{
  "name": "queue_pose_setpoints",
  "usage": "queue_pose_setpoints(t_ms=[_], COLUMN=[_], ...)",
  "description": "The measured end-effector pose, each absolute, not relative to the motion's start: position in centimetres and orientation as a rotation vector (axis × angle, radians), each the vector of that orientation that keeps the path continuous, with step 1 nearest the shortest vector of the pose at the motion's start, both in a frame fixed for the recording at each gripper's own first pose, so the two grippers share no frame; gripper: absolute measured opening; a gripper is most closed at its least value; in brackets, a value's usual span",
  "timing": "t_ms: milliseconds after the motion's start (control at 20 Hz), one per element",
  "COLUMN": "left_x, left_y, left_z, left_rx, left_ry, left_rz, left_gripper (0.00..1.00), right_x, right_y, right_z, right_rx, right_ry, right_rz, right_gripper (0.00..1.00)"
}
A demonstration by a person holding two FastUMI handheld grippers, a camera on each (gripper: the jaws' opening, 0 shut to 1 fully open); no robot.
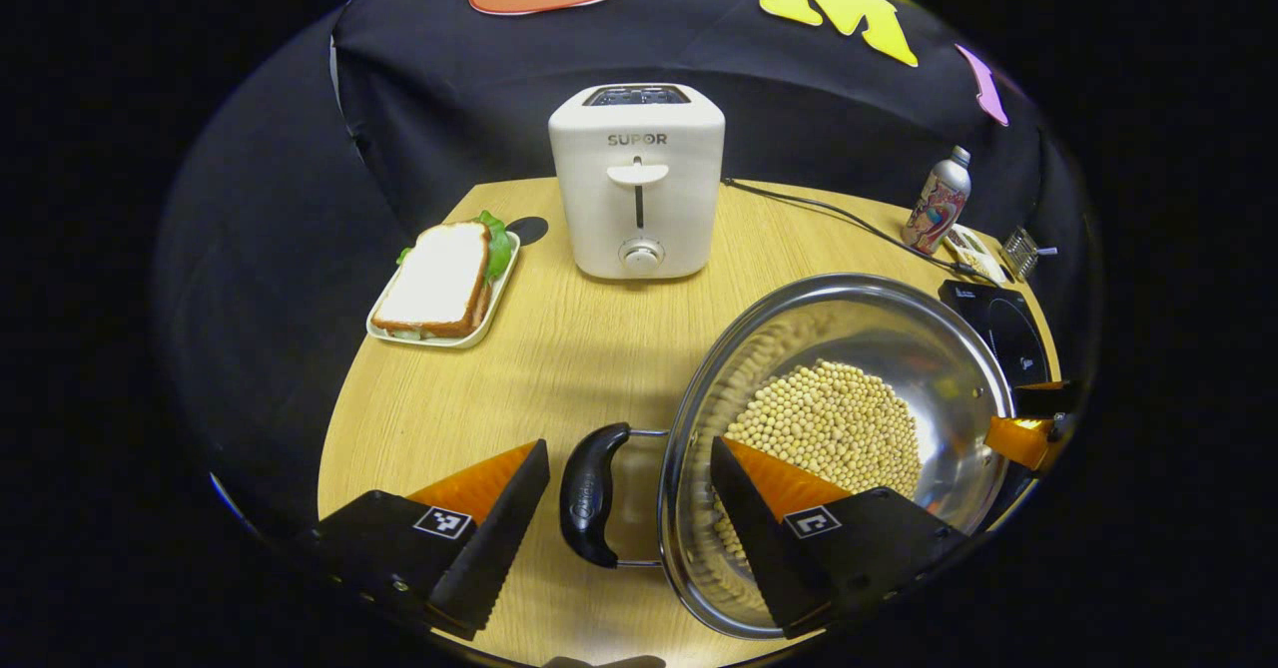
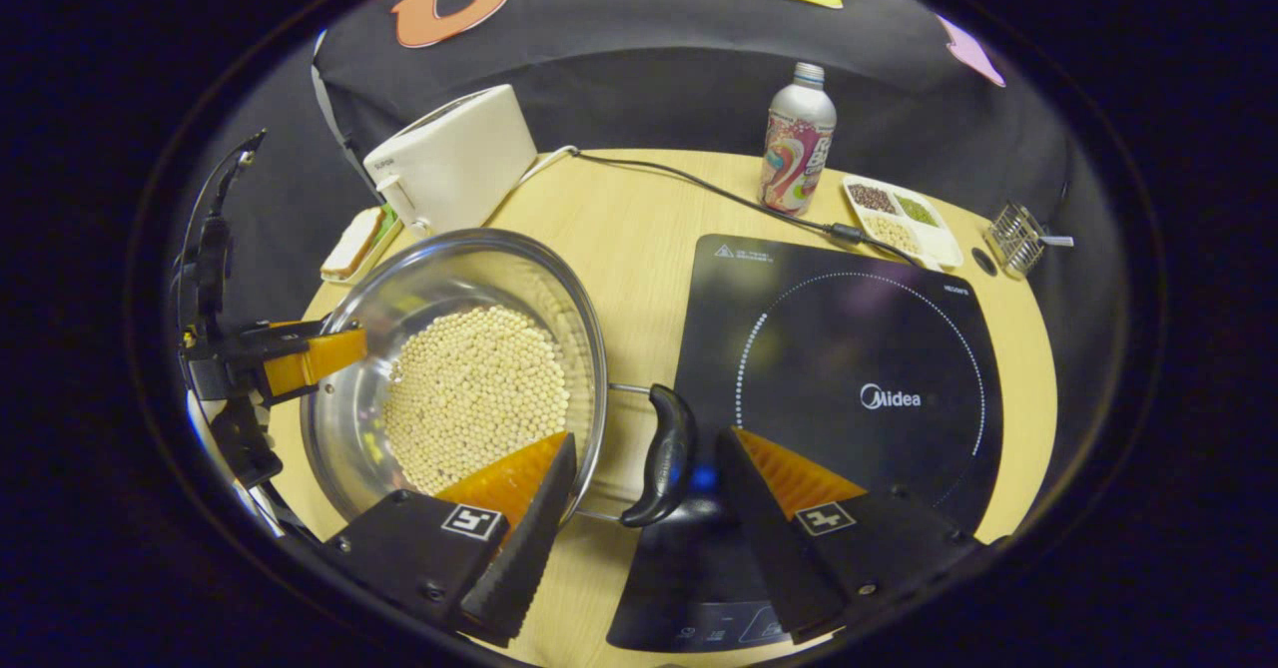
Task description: First push the handle of the pot to place it horizontally, then grasp the pot with both hands and set it on the induction cooktop.
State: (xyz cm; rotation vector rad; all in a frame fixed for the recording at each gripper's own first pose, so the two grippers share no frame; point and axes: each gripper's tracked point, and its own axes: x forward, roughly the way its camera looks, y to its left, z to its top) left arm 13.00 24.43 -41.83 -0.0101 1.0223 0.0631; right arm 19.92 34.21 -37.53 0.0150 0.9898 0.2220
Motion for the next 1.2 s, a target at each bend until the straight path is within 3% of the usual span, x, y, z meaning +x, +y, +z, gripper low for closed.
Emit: queue_pose_setpoints(t_ms=[50, 100, 150, 200, 250, 300, 350, 400, 450, 550, 600, 650, 750, 800, 1200], left_x=[12.9, 12.7, 12.5, 12.6, 12.4, 12.2, 12.1, 12.0, 12.2, 11.9, 11.8, 11.8, 11.6, 11.5, 10.1], left_y=[24.4, 24.3, 24.3, 24.2, 24.0, 23.8, 23.5, 23.1, 22.9, 22.4, 22.3, 22.3, 22.5, 22.5, 20.9], left_z=[-42.1, -42.1, -41.8, -42.4, -42.5, -42.8, -42.9, -42.9, -42.9, -42.3, -41.9, -41.6, -41.1, -40.8, -36.7], left_rx=[-0.012, -0.008, 0.003, 0.008, 0.006, 0.001, -0.014, -0.044, -0.069, -0.081, -0.060, -0.034, -0.021, -0.021, -0.023], left_ry=[1.038, 1.044, 1.053, 1.060, 1.081, 1.097, 1.117, 1.132, 1.142, 1.156, 1.142, 1.133, 1.122, 1.119, 1.073], left_rz=[0.057, 0.054, 0.049, 0.038, 0.020, -0.004, -0.035, -0.059, -0.067, -0.062, -0.064, -0.067, -0.060, -0.056, -0.044], left_gripper=[1.00, 0.96, 0.75, 0.74, 0.84, 0.73, 0.81, 0.71, 0.75, 0.60, 0.60, 0.48, 0.67, 0.58, 0.58], right_x=[20.0, 19.9, 19.8, 19.7, 19.8, 20.0, 20.0, 20.1, 20.1, 20.1, 20.1, 19.8, 19.5, 19.4, 17.3], right_y=[34.1, 34.1, 34.1, 34.1, 34.2, 34.1, 34.1, 33.9, 34.0, 33.7, 33.7, 33.7, 33.6, 33.6, 31.3], right_z=[-37.5, -37.5, -37.6, -37.5, -37.5, -37.4, -37.4, -37.4, -37.5, -37.2, -37.2, -37.3, -36.8, -36.2, -32.5], right_rx=[0.007, 0.005, 0.011, 0.016, 0.020, 0.026, 0.039, 0.062, 0.085, 0.072, 0.079, 0.094, 0.112, 0.109, 0.091], right_ry=[0.991, 0.996, 1.004, 1.003, 1.002, 1.000, 0.995, 0.999, 1.013, 1.033, 1.044, 1.054, 1.050, 1.035, 0.949], right_rz=[0.218, 0.219, 0.217, 0.215, 0.213, 0.215, 0.213, 0.205, 0.195, 0.206, 0.201, 0.198, 0.203, 0.208, 0.217], right_gripper=[0.86, 0.91, 0.90, 0.90, 0.90, 0.87, 0.84, 0.76, 0.68, 0.60, 0.58, 0.57, 0.55, 0.54, 0.54])
